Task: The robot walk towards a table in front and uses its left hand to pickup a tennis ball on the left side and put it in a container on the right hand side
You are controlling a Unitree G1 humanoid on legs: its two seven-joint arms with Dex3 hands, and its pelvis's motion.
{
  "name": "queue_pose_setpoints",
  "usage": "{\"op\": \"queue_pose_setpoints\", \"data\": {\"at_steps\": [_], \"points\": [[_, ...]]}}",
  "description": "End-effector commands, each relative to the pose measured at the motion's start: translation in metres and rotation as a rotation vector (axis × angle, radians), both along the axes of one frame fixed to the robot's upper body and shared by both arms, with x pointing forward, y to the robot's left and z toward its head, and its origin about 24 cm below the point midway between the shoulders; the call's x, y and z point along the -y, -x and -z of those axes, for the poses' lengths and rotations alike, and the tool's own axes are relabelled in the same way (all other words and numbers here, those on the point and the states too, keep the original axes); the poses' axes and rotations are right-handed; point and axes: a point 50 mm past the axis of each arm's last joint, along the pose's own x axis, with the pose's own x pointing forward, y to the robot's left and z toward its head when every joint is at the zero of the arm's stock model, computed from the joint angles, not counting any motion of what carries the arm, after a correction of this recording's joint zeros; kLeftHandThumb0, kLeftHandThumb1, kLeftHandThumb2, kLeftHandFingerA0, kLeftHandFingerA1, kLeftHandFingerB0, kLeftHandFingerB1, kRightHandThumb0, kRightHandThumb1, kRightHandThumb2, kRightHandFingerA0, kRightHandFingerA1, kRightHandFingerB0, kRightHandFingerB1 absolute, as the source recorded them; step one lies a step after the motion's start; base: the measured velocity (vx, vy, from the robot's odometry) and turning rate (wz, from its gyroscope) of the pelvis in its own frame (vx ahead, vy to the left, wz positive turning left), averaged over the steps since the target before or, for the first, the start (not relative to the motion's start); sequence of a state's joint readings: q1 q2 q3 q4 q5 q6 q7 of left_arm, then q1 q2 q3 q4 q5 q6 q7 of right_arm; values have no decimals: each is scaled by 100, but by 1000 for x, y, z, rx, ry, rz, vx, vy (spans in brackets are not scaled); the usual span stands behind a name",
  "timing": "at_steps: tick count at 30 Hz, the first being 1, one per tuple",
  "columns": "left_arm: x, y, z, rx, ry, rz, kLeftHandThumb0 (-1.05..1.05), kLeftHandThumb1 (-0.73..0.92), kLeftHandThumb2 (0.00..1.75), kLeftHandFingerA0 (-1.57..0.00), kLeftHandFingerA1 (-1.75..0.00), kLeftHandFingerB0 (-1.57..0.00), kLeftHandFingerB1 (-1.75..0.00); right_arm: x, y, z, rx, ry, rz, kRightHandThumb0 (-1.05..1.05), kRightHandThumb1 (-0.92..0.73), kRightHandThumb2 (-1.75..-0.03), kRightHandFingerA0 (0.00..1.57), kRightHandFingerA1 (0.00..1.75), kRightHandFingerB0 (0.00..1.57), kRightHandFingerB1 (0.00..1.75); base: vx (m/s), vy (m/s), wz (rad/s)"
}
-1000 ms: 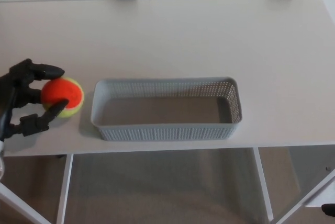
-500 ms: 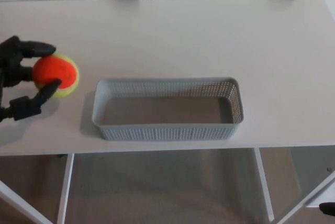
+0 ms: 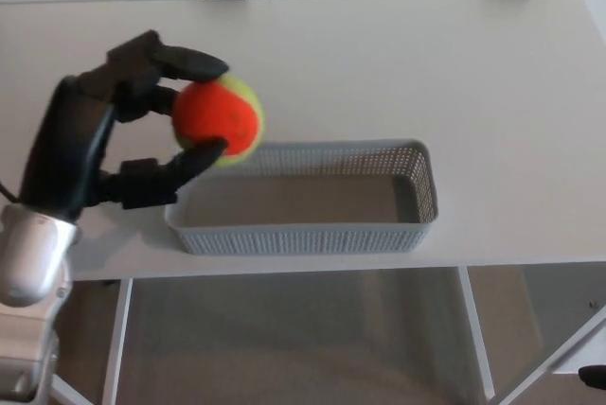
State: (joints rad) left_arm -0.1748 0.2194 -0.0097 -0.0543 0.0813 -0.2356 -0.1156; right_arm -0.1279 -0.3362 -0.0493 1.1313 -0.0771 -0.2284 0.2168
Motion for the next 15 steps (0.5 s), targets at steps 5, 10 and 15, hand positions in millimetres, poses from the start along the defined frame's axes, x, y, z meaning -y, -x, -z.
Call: {"op": "queue_pose_setpoints", "data": {"at_steps": [5, 10, 15], "points": [[15, 3, 25, -117, -63, -8, 4, 84, 66, -100, -127, -75, -100, 7, 7, -1, -12, 28, -10, -40, -62, -59, 59, 45, 49, 39, 0, 0, 0], [12, -1, 30, -158, -47, -34, -6, 80, 64, -108, -95, -79, -73, 8, 5, -3, -7, 28, -20, -40, -62, -58, 58, 44, 47, 38, 0, 0, 0], [1, -9, 38, -317, -211, -75, -73, 44, 74, 0, -1, 0, -1, 7, 5, -3, -9, 27, -26, -41, -62, -58, 57, 45, 48, 38, 0, 0, 0]]}}
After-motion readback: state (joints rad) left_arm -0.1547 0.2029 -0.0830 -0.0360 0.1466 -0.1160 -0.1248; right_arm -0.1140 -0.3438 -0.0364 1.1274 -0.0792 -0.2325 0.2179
